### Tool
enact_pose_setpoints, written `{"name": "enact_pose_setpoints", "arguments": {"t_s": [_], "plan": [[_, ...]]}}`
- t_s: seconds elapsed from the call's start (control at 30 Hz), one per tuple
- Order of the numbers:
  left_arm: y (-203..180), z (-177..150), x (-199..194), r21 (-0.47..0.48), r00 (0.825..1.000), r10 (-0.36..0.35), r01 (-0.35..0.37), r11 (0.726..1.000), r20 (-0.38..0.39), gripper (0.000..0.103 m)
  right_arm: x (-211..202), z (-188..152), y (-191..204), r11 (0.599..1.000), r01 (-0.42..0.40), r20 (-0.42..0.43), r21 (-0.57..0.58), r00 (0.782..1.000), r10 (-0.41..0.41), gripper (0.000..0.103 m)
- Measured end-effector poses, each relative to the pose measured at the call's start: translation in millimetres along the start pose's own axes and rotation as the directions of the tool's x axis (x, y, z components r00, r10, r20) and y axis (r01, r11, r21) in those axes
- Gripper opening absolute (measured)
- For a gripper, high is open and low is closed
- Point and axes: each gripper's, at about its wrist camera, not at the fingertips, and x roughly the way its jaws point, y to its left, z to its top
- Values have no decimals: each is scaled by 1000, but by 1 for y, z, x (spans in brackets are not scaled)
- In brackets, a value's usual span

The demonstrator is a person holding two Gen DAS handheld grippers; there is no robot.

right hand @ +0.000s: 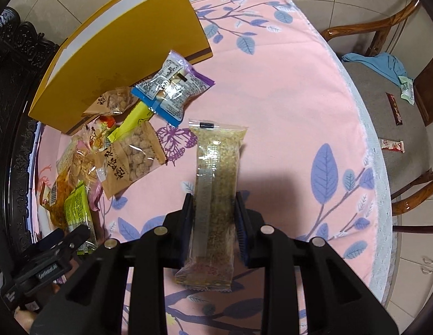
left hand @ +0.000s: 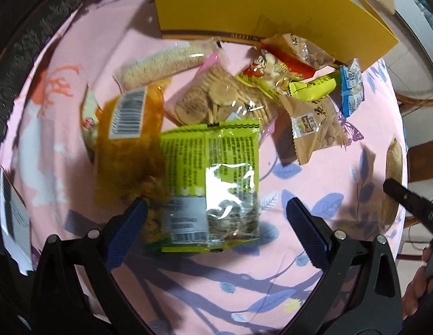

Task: Organize snacks
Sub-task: 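Grasp the grain bar with the right gripper while the left grasps the yellow-green bag, then carry both snacks over the yellow box and open both grippers to drop them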

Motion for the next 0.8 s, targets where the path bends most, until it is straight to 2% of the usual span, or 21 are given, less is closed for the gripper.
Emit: {"name": "enact_pose_setpoints", "arguments": {"t_s": [0.1,0.23,0.3,0.37,0.5,0.8], "plan": [[-2,4,9,-45,1000,-14,13,999,-21,101,3,1,1,1000,-4,-7,-7,1000,4,29],[-7,10,15,-66,1000,-7,7,998,-7,98,4,2,-1,1000,-10,-13,-12,1000,10,29],[-8,11,18,-65,1000,5,-5,998,-11,83,4,2,-3,1000,-12,-17,-10,1000,12,29],[-11,10,18,-62,1000,26,-26,998,-1,75,5,3,-5,1000,-13,-17,-9,1000,13,29],[-14,11,16,-47,1000,22,-21,999,21,69,6,3,-8,1000,-14,-24,-4,1000,14,29],[-12,-1,0,-17,998,-41,42,999,57,66,5,4,-7,1000,-19,-18,-3,1000,19,29]]}}
